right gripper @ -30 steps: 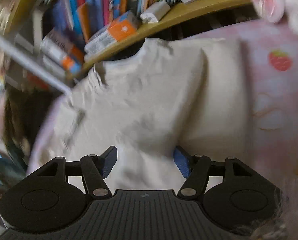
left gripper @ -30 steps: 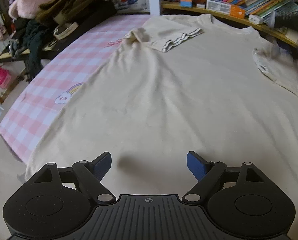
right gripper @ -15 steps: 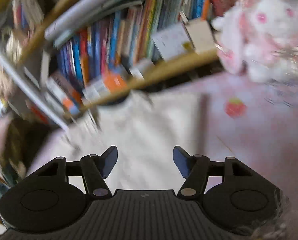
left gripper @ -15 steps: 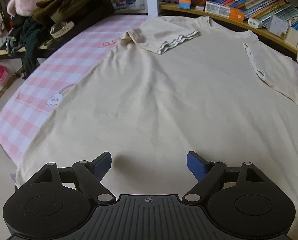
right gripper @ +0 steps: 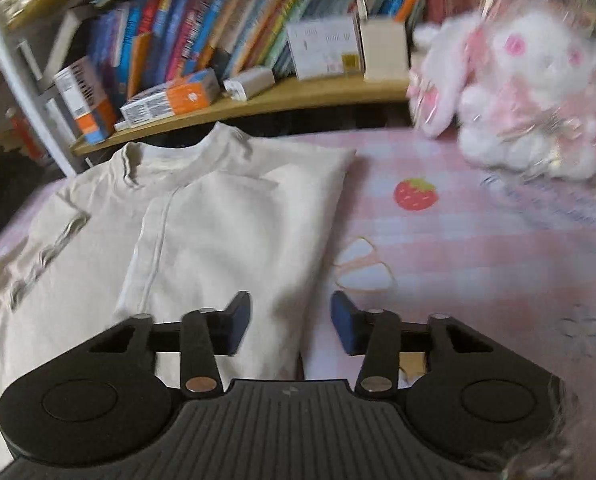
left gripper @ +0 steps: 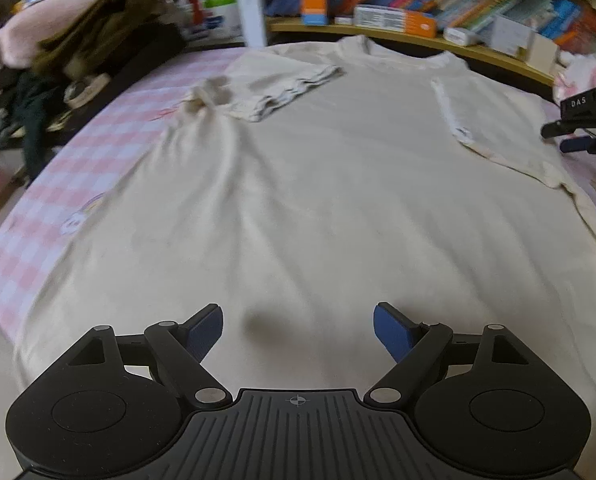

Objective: Fold clothes

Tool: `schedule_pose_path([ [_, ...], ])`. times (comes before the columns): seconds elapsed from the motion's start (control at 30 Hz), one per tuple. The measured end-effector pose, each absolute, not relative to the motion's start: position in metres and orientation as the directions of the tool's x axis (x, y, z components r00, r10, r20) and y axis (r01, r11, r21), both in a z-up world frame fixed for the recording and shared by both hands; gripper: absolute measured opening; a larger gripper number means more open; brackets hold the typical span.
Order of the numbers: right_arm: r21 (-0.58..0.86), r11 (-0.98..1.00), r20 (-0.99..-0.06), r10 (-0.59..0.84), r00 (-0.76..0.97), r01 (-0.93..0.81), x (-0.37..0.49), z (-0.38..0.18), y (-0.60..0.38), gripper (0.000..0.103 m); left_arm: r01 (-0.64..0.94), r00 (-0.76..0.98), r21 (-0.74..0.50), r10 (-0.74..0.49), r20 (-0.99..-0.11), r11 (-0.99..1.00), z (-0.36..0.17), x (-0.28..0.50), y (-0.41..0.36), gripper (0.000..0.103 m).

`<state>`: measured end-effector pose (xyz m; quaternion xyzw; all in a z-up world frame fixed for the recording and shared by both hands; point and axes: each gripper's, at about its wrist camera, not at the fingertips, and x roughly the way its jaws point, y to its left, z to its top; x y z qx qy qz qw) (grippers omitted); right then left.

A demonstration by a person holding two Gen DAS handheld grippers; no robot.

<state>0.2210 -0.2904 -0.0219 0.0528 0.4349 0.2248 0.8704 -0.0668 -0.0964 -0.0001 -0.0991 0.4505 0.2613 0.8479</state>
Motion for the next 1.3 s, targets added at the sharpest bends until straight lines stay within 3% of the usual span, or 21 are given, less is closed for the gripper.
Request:
schedule_pose_path([
  [0.1,0.325,0.896,-0.746,0.439,0.501,-0.302,0.237,-0.030,-0.287,0.027,-0.552,0.447,0.070,0.366,-0.816,0.831,0.001,-0.071,-0.095,0.085],
  [0.2,0.330,0.893,-0.739,0.446,0.505,-0.305,0.238,-0.031,-0.286,0.005,-0.572,0.437,0.072,0.378,-0.817,0.817,0.003,-0.076,-0.094,0.085],
  [0.33,0.364,0.894,-0.708,0.447,0.546,-0.261,0.233,-0.026,-0.302,0.002,-0.597,0.422,0.075,0.392,-0.817,0.798,0.004,-0.082,-0.092,0.085],
  [0.5,0.395,0.881,-0.708,0.472,0.526,-0.259,0.240,-0.030,-0.311,0.007,-0.597,0.412,0.087,0.398,-0.819,0.798,0.004,-0.084,-0.093,0.085],
  [0.57,0.396,0.881,-0.694,0.473,0.542,-0.261,0.248,-0.027,-0.310,0.016,-0.607,0.401,0.093,0.406,-0.821,0.789,0.003,-0.088,-0.092,0.085],
  [0.63,0.383,0.883,-0.693,0.468,0.549,-0.271,0.258,-0.023,-0.302,0.035,-0.624,0.386,0.099,0.416,-0.823,0.775,0.004,-0.092,-0.090,0.085],
  [0.73,0.350,0.891,-0.719,0.453,0.527,-0.289,0.273,-0.025,-0.289,0.031,-0.648,0.370,0.105,0.433,-0.822,0.754,0.006,-0.098,-0.087,0.085],
  [0.77,0.339,0.893,-0.728,0.448,0.519,-0.296,0.278,-0.026,-0.284,0.025,-0.653,0.368,0.106,0.437,-0.821,0.750,0.007,-0.099,-0.086,0.085],
  [0.8,0.328,0.895,-0.736,0.442,0.512,-0.302,0.283,-0.028,-0.280,0.004,-0.656,0.367,0.107,0.440,-0.820,0.747,0.008,-0.100,-0.086,0.085],
  [0.83,0.318,0.902,-0.734,0.429,0.527,-0.292,0.284,-0.028,-0.281,0.003,-0.658,0.365,0.109,0.442,-0.819,0.745,0.008,-0.100,-0.086,0.085],
  [1.0,0.362,0.908,-0.720,0.415,0.556,-0.209,0.287,-0.036,-0.301,0.003,-0.649,0.369,0.109,0.437,-0.820,0.753,0.007,-0.096,-0.086,0.085],
  [1.07,0.381,0.898,-0.711,0.436,0.552,-0.219,0.286,-0.035,-0.307,0.008,-0.633,0.381,0.108,0.430,-0.819,0.767,0.007,-0.091,-0.088,0.085],
  [1.13,0.410,0.887,-0.688,0.453,0.567,-0.212,0.277,-0.028,-0.318,0.024,-0.611,0.396,0.106,0.419,-0.817,0.785,0.006,-0.085,-0.092,0.085],
  [1.2,0.426,0.878,-0.676,0.470,0.568,-0.220,0.264,-0.021,-0.327,0.033,-0.595,0.409,0.100,0.407,-0.816,0.797,0.005,-0.081,-0.094,0.085],
  [1.3,0.431,0.864,-0.683,0.501,0.531,-0.262,0.235,-0.012,-0.336,0.033,-0.586,0.423,0.085,0.393,-0.816,0.806,0.003,-0.074,-0.095,0.085],
])
